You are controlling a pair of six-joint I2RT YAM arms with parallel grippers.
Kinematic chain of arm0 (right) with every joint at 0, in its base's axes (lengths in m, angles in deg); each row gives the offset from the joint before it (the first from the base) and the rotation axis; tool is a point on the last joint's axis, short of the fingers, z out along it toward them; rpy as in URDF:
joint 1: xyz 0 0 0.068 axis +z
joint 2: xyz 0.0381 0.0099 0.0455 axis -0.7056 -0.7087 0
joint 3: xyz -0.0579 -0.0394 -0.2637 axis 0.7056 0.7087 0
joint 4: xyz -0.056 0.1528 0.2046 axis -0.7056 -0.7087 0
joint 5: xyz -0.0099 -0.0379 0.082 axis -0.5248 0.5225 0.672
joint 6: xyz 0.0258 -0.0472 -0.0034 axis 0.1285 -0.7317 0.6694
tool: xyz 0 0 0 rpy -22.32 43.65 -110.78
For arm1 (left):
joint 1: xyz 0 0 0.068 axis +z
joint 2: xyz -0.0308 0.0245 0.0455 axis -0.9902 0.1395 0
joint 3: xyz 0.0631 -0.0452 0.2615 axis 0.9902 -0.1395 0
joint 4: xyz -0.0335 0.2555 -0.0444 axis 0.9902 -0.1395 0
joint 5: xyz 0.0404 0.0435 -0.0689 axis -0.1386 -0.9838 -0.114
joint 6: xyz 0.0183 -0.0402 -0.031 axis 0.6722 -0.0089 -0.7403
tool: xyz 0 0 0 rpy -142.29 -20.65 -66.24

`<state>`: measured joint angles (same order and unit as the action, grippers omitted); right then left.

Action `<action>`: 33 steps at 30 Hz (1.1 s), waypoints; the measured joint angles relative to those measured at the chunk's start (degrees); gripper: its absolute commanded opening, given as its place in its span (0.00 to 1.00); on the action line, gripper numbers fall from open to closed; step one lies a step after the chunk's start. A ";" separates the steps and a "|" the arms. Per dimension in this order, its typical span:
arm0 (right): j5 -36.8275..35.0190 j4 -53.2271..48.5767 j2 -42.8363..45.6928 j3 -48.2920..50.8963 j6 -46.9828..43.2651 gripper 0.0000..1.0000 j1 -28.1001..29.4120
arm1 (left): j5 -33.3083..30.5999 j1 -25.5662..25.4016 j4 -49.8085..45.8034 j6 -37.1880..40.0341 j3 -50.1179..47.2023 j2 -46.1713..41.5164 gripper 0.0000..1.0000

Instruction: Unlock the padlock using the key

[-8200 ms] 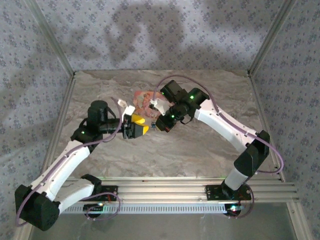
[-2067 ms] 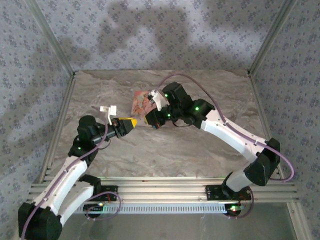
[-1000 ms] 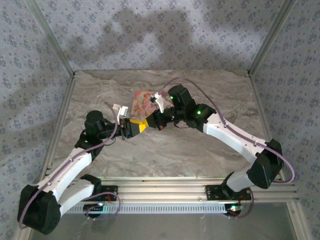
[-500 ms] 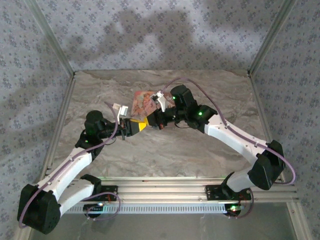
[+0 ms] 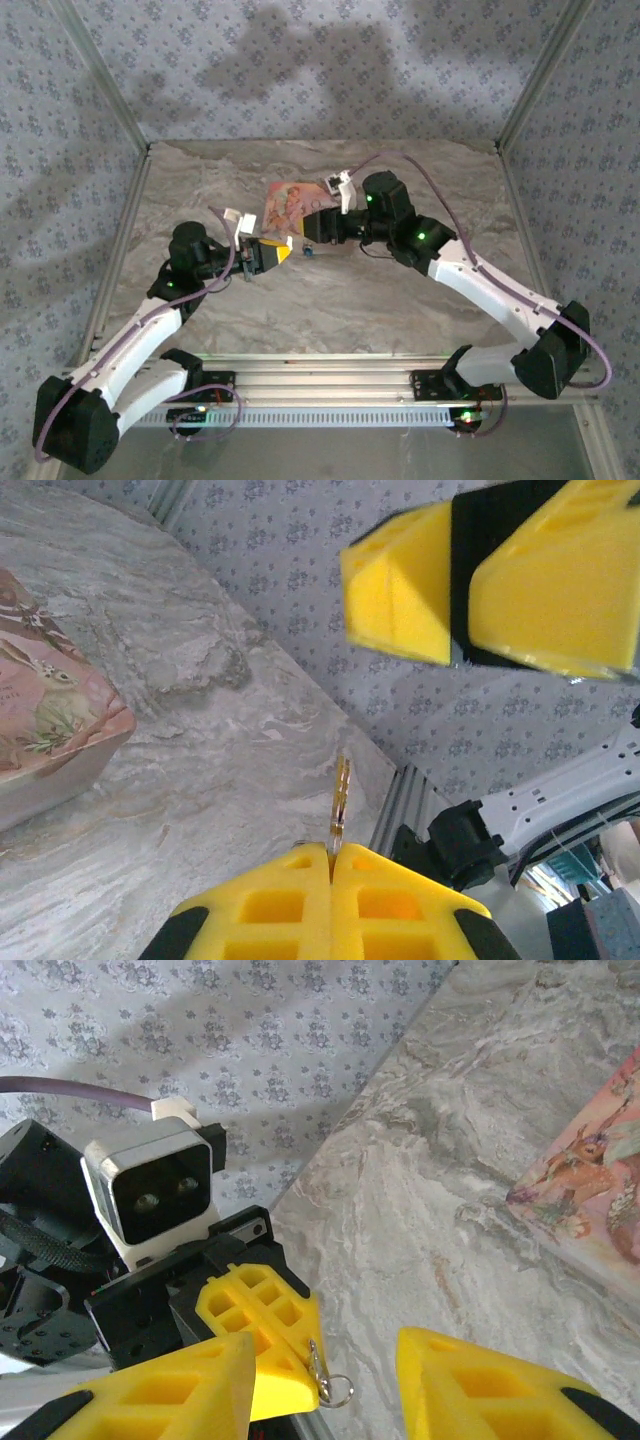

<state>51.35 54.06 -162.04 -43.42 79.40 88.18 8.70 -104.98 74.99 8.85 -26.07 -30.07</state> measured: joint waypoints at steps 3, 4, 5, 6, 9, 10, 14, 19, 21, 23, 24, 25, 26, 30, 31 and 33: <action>-0.48 0.28 -1.31 0.15 1.25 0.40 1.62 | -0.42 0.00 -0.39 0.22 0.35 0.02 0.00; -0.59 0.46 -1.97 0.15 1.51 0.38 2.10 | -0.42 0.00 -0.48 0.22 0.37 0.00 0.00; -0.59 0.63 -2.58 0.15 1.75 0.37 2.49 | -0.42 0.00 -0.52 0.22 0.37 -0.04 0.00; -0.59 0.79 -3.28 0.15 1.92 0.35 2.86 | -0.42 0.00 -0.57 0.22 0.37 -0.07 0.00; -0.50 1.33 -5.03 0.13 2.58 0.23 3.26 | -0.42 0.00 -0.83 0.24 0.42 -0.42 0.00; -0.20 1.66 -5.49 0.11 2.71 0.18 3.34 | -0.70 0.00 -1.22 0.26 0.46 -0.59 0.00; 0.26 2.40 -5.75 -0.09 3.13 0.08 3.69 | -1.27 0.00 -2.27 0.61 0.46 -0.68 0.00; -0.22 2.58 -5.75 -0.09 3.74 0.33 3.67 | -1.44 0.00 -2.40 0.63 0.63 -0.79 0.00; -0.74 2.62 -5.66 -0.09 4.22 0.32 3.65 | -1.44 0.00 -2.34 0.66 0.68 -0.81 0.00; -1.05 2.75 -5.46 -0.09 4.37 0.28 3.48 | -1.46 0.00 -2.36 0.63 0.68 -0.81 0.00; -1.22 2.93 -5.29 0.04 4.66 0.24 3.43 | -1.44 0.00 -2.36 0.63 0.68 -0.83 0.00; -1.25 3.17 -5.05 0.26 4.81 0.20 3.43 | -1.46 0.00 -2.38 0.63 0.68 -0.85 0.00; -1.25 3.23 -4.90 0.44 4.98 0.17 3.43 | -1.46 0.00 -2.36 0.63 0.68 -0.90 0.00; -0.96 4.63 -4.79 1.05 5.77 0.06 3.45 | -1.51 0.00 -2.69 0.61 0.68 -0.94 0.00; -0.85 4.74 -4.79 1.11 5.79 0.03 3.45 | -1.53 0.00 -2.78 0.63 0.68 -0.96 0.00; -0.72 5.01 -4.79 1.33 5.97 0.00 3.45 | -1.73 0.00 -2.84 0.61 0.68 -0.96 0.00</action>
<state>50.63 59.07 -166.83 -42.09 85.36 91.64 6.97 -104.98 72.15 9.46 -25.40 -31.03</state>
